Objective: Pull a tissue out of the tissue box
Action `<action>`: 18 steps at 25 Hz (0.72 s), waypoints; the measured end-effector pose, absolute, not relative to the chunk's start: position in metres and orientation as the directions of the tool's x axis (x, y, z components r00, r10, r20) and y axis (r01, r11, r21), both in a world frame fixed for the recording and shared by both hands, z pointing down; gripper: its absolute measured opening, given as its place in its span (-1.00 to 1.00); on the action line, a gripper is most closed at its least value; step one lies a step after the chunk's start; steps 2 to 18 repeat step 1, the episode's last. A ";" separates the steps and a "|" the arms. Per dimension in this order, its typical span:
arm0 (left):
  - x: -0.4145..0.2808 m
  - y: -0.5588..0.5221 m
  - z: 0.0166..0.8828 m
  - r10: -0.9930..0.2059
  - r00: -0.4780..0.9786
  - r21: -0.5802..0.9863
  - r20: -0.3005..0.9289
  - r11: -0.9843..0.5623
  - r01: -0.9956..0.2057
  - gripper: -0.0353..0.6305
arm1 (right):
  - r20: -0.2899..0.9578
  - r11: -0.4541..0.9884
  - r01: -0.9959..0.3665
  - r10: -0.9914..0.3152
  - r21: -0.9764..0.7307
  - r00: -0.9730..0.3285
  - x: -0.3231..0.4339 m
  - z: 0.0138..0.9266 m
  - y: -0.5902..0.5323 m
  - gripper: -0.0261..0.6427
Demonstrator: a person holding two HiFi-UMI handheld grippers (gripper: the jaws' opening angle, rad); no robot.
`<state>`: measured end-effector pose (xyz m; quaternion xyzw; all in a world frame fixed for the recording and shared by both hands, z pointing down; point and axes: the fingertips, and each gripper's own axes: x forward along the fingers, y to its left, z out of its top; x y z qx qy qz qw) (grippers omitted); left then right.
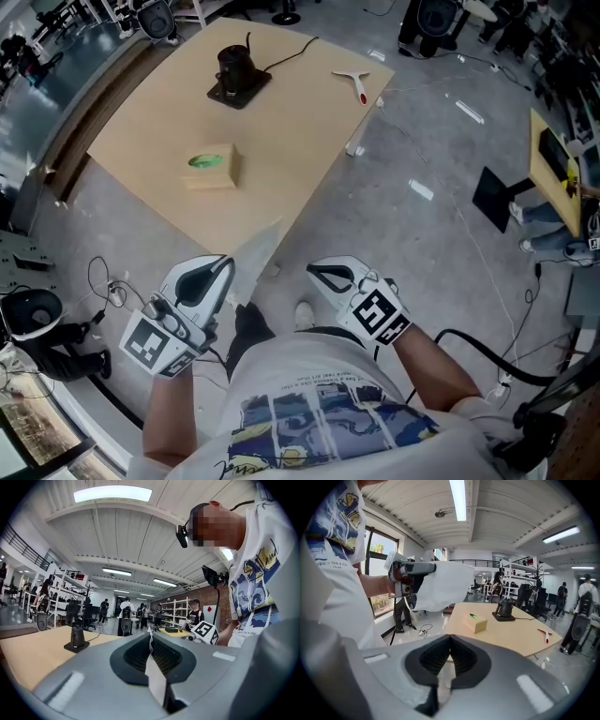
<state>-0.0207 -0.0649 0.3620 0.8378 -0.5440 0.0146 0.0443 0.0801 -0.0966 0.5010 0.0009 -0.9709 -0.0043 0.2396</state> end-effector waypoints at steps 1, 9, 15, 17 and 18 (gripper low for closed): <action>-0.023 -0.066 0.362 -0.909 0.412 0.061 0.071 -0.408 -0.911 -0.88 | 0.466 1.000 -0.002 -0.005 0.008 -0.885 0.078 0.501 -0.097 -0.91; -0.023 -0.066 0.362 -0.909 0.412 0.061 0.071 -0.408 -0.911 -0.88 | 0.466 1.000 -0.002 -0.005 0.008 -0.885 0.078 0.501 -0.097 -0.91; -0.023 -0.066 0.362 -0.909 0.412 0.061 0.071 -0.408 -0.911 -0.88 | 0.466 1.000 -0.002 -0.005 0.008 -0.885 0.078 0.501 -0.097 -0.91; -0.023 -0.066 0.362 -0.909 0.412 0.061 0.071 -0.408 -0.911 -0.88 | 0.466 1.000 -0.002 -0.005 0.008 -0.885 0.078 0.501 -0.097 -0.91; -0.023 -0.066 0.362 -0.909 0.412 0.061 0.071 -0.408 -0.911 -0.88 | 0.466 1.000 -0.002 -0.005 0.008 -0.885 0.078 0.501 -0.097 -0.91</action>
